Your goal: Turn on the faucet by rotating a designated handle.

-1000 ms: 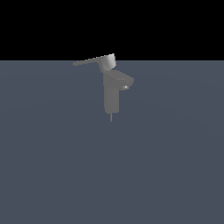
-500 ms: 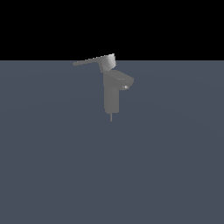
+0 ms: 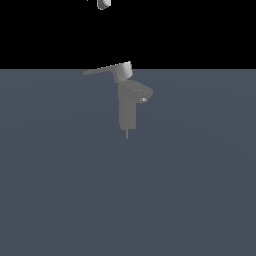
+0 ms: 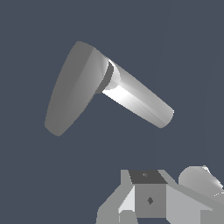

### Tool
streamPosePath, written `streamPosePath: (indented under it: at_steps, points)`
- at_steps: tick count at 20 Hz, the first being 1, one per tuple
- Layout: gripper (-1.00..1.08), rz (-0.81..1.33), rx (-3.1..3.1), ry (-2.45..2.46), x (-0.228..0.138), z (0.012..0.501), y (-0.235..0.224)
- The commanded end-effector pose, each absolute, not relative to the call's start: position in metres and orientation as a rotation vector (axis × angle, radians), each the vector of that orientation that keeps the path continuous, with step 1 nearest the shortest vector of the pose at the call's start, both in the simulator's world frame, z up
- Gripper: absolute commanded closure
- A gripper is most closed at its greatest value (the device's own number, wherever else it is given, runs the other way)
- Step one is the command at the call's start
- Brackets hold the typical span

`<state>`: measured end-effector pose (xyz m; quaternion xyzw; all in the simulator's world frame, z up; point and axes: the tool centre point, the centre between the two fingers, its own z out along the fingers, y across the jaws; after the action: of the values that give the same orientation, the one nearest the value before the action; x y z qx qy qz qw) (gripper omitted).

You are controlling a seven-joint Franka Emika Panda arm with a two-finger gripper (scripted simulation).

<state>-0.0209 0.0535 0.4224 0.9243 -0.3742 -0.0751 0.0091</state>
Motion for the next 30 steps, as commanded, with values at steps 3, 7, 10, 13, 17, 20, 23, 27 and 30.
streamPosePath:
  at_steps: [3, 7, 10, 13, 17, 20, 23, 27, 30]
  points:
    - [1.08, -0.241, 2.804, -1.312, 0.009, 0.402, 0.066]
    - [1.08, -0.242, 2.724, -1.430, 0.033, 0.380, 0.078]
    - [1.08, -0.239, 2.660, -1.514, 0.050, 0.363, 0.088]
    - [1.08, -0.234, 2.594, -1.594, 0.066, 0.344, 0.098]
    - [1.08, -0.222, 2.507, -1.690, 0.085, 0.318, 0.111]
    - [1.08, -0.213, 2.452, -1.747, 0.095, 0.301, 0.120]
    - [1.08, -0.204, 2.407, -1.790, 0.103, 0.287, 0.127]
    - [1.08, -0.195, 2.364, -1.831, 0.110, 0.273, 0.134]
    - [1.08, -0.190, 2.344, -1.849, 0.113, 0.266, 0.137]
